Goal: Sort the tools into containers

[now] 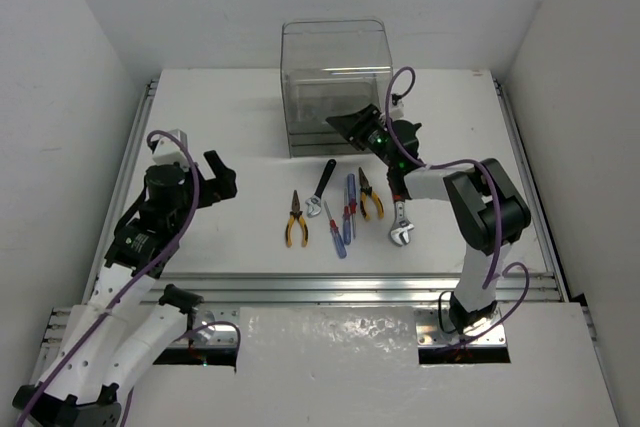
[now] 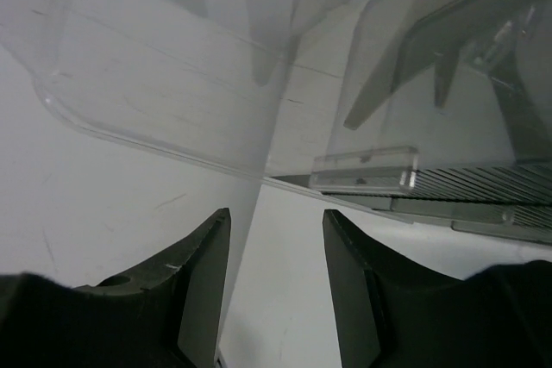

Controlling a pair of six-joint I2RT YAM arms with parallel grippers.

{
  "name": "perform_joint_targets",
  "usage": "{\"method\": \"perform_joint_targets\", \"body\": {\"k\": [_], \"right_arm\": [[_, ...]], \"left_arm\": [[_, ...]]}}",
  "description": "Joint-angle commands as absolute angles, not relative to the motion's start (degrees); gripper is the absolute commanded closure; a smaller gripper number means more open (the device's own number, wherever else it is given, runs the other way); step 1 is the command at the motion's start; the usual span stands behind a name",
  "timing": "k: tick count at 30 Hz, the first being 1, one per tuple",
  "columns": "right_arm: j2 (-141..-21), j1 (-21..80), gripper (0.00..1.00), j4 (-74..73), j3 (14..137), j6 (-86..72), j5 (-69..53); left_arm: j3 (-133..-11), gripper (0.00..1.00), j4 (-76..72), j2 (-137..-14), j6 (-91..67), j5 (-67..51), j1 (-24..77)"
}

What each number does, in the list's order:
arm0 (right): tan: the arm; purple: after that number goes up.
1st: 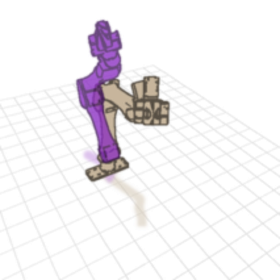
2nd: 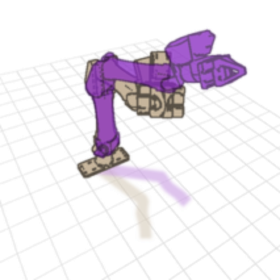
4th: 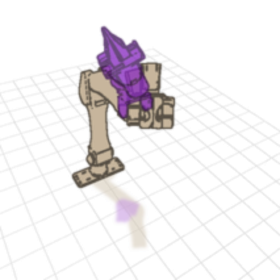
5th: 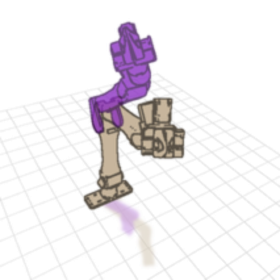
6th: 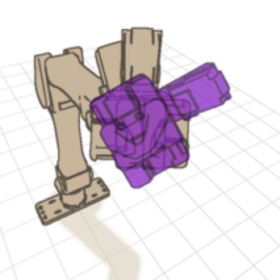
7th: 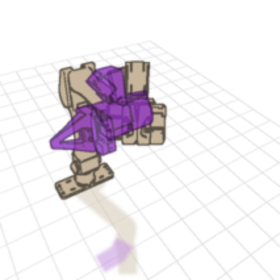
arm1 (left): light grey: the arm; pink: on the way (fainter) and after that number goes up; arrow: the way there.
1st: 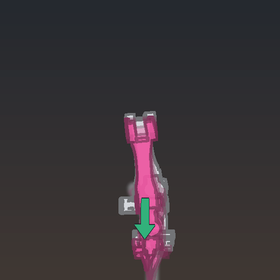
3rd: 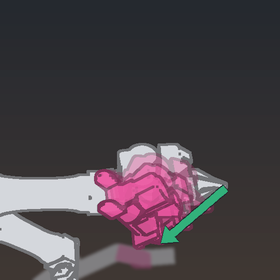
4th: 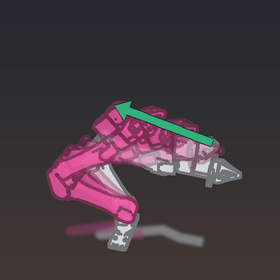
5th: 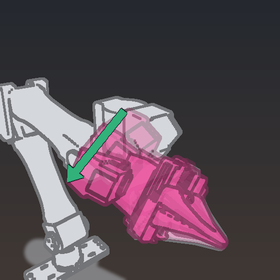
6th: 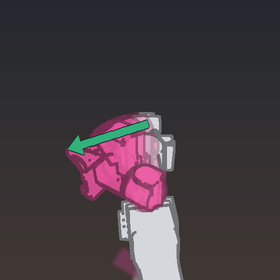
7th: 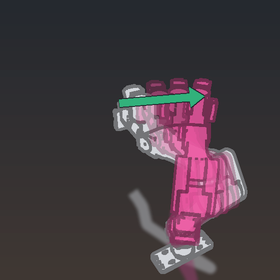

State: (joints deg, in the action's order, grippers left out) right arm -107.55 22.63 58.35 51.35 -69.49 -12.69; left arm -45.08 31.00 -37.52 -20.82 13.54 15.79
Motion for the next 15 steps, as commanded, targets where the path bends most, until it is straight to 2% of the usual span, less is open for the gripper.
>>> {"method": "perform_joint_targets", "body": {"k": [1, 15], "right_arm": [[-107.93, 23.03, 0.52, 58.45, 51.86, -69.78, -10.20], [-108.10, 23.29, 0.57, 62.84, 48.25, -74.18, -2.29]], "left_arm": [[-45.35, 0.00, 28.04, -37.18, -19.78, 12.74, 16.08], [-45.18, 0.00, 27.77, -37.71, -19.51, 11.78, 16.00]]}}
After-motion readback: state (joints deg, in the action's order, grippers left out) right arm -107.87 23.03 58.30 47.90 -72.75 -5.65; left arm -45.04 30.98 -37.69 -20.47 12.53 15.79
